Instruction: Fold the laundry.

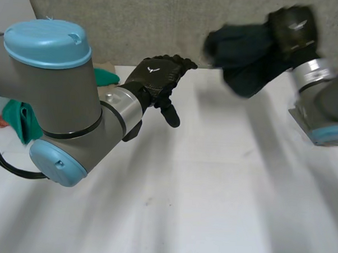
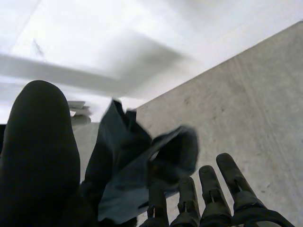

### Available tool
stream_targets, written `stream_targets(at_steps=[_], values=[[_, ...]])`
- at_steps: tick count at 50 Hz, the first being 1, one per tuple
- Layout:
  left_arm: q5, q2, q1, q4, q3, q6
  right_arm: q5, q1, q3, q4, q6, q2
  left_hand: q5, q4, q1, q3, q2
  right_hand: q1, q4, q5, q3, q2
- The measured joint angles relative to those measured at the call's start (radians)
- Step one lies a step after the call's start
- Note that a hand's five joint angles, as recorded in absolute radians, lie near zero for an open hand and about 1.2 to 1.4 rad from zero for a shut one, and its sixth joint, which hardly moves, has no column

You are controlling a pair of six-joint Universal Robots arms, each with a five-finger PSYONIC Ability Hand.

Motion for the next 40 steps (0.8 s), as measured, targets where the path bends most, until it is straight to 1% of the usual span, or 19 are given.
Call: stream_targets(at_steps=[4, 8, 10, 13, 18, 23, 26, 28, 32, 34, 35, 36, 38, 40], values=[[0.002, 0.007, -0.014, 0.001, 0.003, -0.004, -0.05, -0.138, -0.075, -0.003, 0.076, 0.02, 0.0, 0.0, 0.0, 0.0, 0.0, 0.0, 0.002, 0.0, 0.0, 0.0], [0.006, 0.011, -0.028, 0.002, 0.003, -0.005, -0.125, -0.26, -0.147, -0.006, 0.175, 0.067, 0.0, 0.0, 0.0, 0.0, 0.0, 0.0, 0.005, 0.001, 0.0, 0.0], [0.013, 0.011, -0.038, 0.002, 0.001, -0.006, -0.187, -0.334, -0.197, -0.007, 0.248, 0.116, 0.0, 0.0, 0.0, 0.0, 0.0, 0.0, 0.005, 0.001, 0.0, 0.0], [0.028, 0.011, -0.046, 0.002, -0.003, -0.007, -0.258, -0.399, -0.252, -0.011, 0.317, 0.193, 0.0, 0.0, 0.0, 0.0, 0.0, 0.0, 0.005, 0.001, 0.0, 0.0], [0.049, 0.01, -0.056, 0.003, -0.013, -0.008, -0.358, -0.485, -0.326, -0.051, 0.383, 0.354, 0.0, 0.0, 0.0, 0.0, 0.0, 0.0, 0.005, 0.001, 0.0, 0.0], [0.056, 0.006, -0.063, 0.003, -0.024, -0.009, -0.429, -0.555, -0.342, -0.113, 0.395, 0.486, 0.0, 0.0, 0.0, 0.0, 0.0, 0.0, 0.005, 0.001, 0.0, 0.0], [0.056, 0.004, -0.065, 0.003, -0.028, -0.009, -0.46, -0.581, -0.328, -0.13, 0.393, 0.516, 0.0, 0.0, 0.0, 0.0, 0.0, 0.0, 0.005, 0.006, 0.0, 0.0], [0.056, 0.003, -0.067, 0.004, -0.03, -0.009, -0.502, -0.61, -0.297, -0.144, 0.388, 0.533, 0.0, 0.0, 0.0, 0.0, 0.0, 0.0, 0.006, 0.022, 0.007, 0.0], [0.055, 0.002, -0.076, 0.003, -0.033, -0.009, -0.56, -0.638, -0.237, -0.156, 0.379, 0.53, 0.0, 0.0, 0.0, 0.0, 0.0, 0.0, 0.01, 0.034, 0.008, 0.0], [0.055, 0.003, -0.08, 0.003, -0.033, -0.01, -0.568, -0.641, -0.222, -0.159, 0.378, 0.526, 0.0, 0.0, 0.0, 0.0, 0.0, 0.0, 0.01, 0.034, 0.008, 0.0], [0.055, 0.003, -0.084, 0.003, -0.034, -0.01, -0.572, -0.643, -0.207, -0.161, 0.376, 0.517, 0.0, 0.0, 0.0, 0.0, 0.0, -0.052, -0.036, -0.01, -0.037, -0.059], [0.055, 0.003, -0.088, 0.002, -0.035, -0.01, -0.573, -0.645, -0.192, -0.161, 0.375, 0.505, 0.0, 0.0, 0.0, 0.0, 0.0, -0.24, -0.242, -0.218, -0.246, -0.257], [0.055, 0.005, -0.096, 0.003, -0.037, -0.009, -0.569, -0.649, -0.159, -0.156, 0.371, 0.471, 0.0, 0.0, 0.0, 0.0, 0.0, -0.579, -0.558, -0.558, -0.589, -0.621], [0.056, 0.007, -0.103, 0.003, -0.04, -0.009, -0.562, -0.657, -0.129, -0.144, 0.367, 0.435, 0.0, 0.0, 0.0, 0.0, 0.0, -0.706, -0.826, -0.782, -0.821, -0.84]])
